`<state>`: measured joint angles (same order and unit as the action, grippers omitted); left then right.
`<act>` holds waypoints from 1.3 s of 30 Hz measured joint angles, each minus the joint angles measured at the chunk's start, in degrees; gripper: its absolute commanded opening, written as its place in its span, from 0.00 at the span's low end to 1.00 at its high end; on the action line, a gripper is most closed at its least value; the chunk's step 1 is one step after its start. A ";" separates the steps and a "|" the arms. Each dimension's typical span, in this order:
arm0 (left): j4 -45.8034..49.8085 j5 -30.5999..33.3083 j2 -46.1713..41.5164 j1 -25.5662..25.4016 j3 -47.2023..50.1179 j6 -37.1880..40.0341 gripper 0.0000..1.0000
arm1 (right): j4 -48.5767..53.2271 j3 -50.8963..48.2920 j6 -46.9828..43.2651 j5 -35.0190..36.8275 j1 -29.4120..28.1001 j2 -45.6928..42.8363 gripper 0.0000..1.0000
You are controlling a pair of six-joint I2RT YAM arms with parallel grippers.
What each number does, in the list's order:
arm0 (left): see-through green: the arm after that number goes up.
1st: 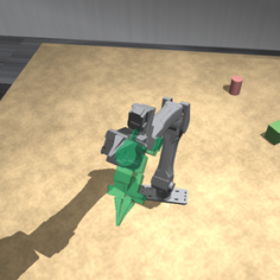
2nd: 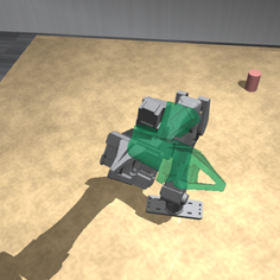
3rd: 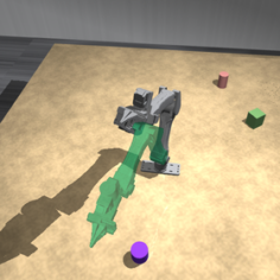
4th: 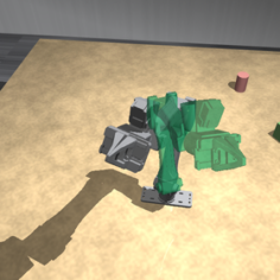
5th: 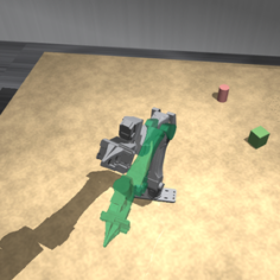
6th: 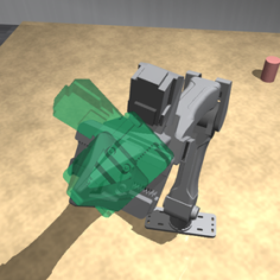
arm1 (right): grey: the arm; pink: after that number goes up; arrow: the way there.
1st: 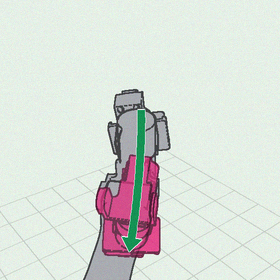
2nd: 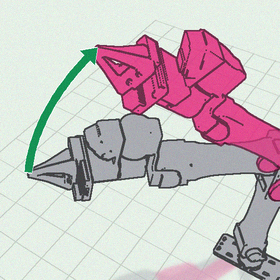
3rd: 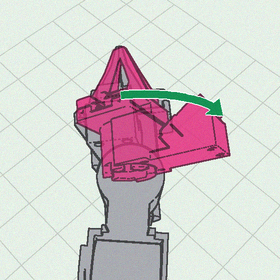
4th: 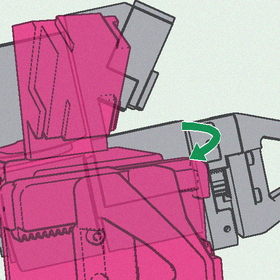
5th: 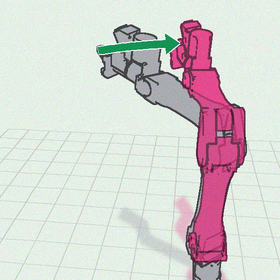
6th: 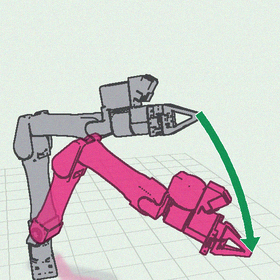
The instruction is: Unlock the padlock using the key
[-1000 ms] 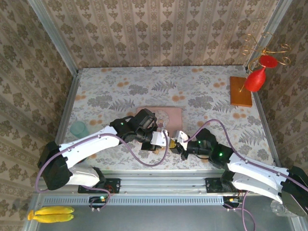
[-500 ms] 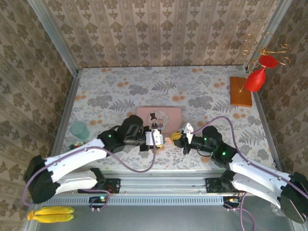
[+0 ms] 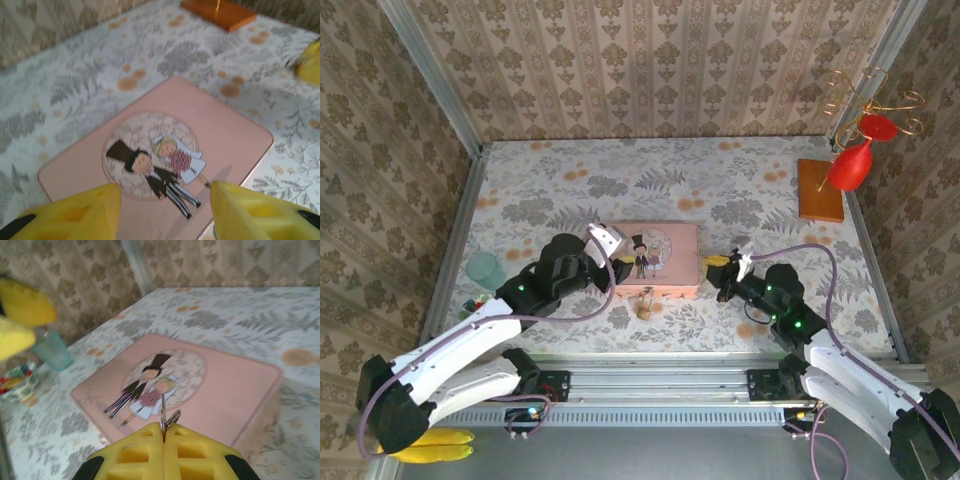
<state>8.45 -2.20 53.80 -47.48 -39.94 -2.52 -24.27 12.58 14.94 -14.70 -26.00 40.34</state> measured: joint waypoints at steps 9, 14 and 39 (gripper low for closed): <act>12.04 2.67 5.49 -9.29 -2.23 -16.17 0.49 | -1.31 -2.10 2.01 0.66 5.73 -3.08 0.00; 12.52 4.26 11.52 -13.92 -2.21 -23.65 0.51 | -1.29 -4.24 2.93 0.39 5.73 -3.13 0.00; 6.73 17.97 39.89 -12.24 -12.76 -39.93 0.61 | -5.35 -6.32 7.61 -0.48 5.73 -5.18 0.00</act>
<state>15.18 15.77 93.69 -59.72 -52.71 -42.46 -29.63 6.26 22.55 -15.18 -20.27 35.16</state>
